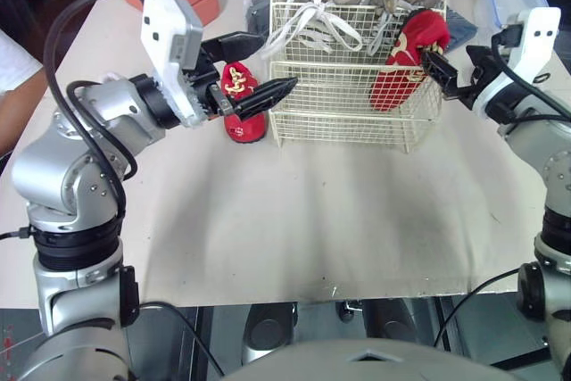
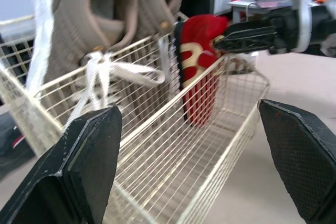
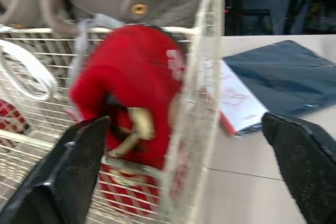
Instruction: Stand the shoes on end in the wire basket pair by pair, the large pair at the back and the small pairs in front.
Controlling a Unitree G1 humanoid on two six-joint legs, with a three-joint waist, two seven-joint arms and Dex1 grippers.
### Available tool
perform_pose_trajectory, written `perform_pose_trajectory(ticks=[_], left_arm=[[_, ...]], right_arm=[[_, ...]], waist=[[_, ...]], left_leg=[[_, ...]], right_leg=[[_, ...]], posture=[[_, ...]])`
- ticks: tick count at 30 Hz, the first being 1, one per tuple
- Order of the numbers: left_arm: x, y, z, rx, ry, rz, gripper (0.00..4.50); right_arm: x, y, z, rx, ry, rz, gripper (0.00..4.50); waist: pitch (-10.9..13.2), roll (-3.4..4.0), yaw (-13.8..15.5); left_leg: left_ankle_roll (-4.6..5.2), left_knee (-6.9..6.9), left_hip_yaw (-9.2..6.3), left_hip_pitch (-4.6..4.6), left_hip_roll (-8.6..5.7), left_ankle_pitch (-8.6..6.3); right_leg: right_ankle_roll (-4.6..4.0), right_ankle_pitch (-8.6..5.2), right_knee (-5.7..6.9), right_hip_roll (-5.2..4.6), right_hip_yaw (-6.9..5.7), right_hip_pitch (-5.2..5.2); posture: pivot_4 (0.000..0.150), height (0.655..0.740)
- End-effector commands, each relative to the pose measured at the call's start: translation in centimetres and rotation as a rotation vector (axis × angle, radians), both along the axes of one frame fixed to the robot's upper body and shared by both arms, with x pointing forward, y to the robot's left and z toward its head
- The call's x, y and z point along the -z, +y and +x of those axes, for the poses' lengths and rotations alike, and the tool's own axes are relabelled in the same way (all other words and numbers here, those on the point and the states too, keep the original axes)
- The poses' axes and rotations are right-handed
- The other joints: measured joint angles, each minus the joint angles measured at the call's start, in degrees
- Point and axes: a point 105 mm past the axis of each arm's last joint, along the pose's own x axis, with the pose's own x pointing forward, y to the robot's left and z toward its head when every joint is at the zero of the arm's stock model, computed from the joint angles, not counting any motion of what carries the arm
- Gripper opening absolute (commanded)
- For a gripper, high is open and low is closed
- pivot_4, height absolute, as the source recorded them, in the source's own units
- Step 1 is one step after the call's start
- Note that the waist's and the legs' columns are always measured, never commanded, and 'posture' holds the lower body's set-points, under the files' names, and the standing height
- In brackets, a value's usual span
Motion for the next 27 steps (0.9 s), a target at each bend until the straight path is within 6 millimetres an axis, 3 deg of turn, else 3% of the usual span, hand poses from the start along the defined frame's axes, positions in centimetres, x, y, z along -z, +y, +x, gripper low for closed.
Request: perform_pose_trajectory(ticks=[1,7,11,17,22,27], left_arm=[[-1.4,1.6,0.1,-0.044,-0.05,-0.034,4.5],[-1.3,5.3,2.6,-0.209,-0.035,-0.123,4.5],[-0.4,7.7,4.4,-0.296,0.04,-0.196,4.5],[3.0,11.7,7.4,-0.459,0.195,-0.214,4.5],[4.3,13.5,9.0,-0.514,0.29,-0.216,4.5],[5.3,14.0,11.0,-0.57,0.356,-0.172,4.5]], right_arm=[[-2.5,-0.4,-1.8,-0.069,-0.112,-0.041,4.43],[-2.3,2.7,-5.9,-0.403,-0.186,-0.135,4.43],[-0.9,4.9,-8.0,-0.556,-0.234,-0.169,4.43],[2.4,6.4,-9.1,-0.641,-0.225,-0.232,4.43],[2.6,6.8,-9.4,-0.661,-0.26,-0.218,4.43],[2.7,7.1,-9.4,-0.667,-0.29,-0.218,4.43]], waist=[[0.0,0.0,0.01],[0.0,0.0,0.05],[0.0,-0.01,0.09],[-0.02,-0.07,0.1],[0.02,-0.15,0.1],[0.01,-0.19,0.15]], left_leg=[[0.0,-0.02,0.0,0.0,0.0,0.0],[0.01,-0.05,0.0,0.02,0.01,-0.01],[0.02,-0.05,-0.03,0.02,0.01,-0.01],[0.01,-0.03,-0.01,0.0,0.03,-0.01],[0.01,-0.02,-0.04,0.0,0.02,0.0],[0.01,0.05,-0.03,-0.06,-0.03,0.0]], right_leg=[[0.0,0.0,-0.02,0.01,0.0,0.0],[0.02,-0.01,-0.07,0.0,-0.02,0.01],[0.1,-0.06,-0.08,0.0,-0.05,0.02],[0.17,-0.09,-0.08,-0.04,-0.07,0.02],[0.08,-0.04,-0.06,-0.02,-0.11,0.02],[0.02,-0.01,-0.06,-0.03,-0.2,0.02]], posture=[[0.15,0.686],[0.15,0.686],[0.15,0.686],[0.15,0.686],[0.15,0.686],[0.15,0.686]])
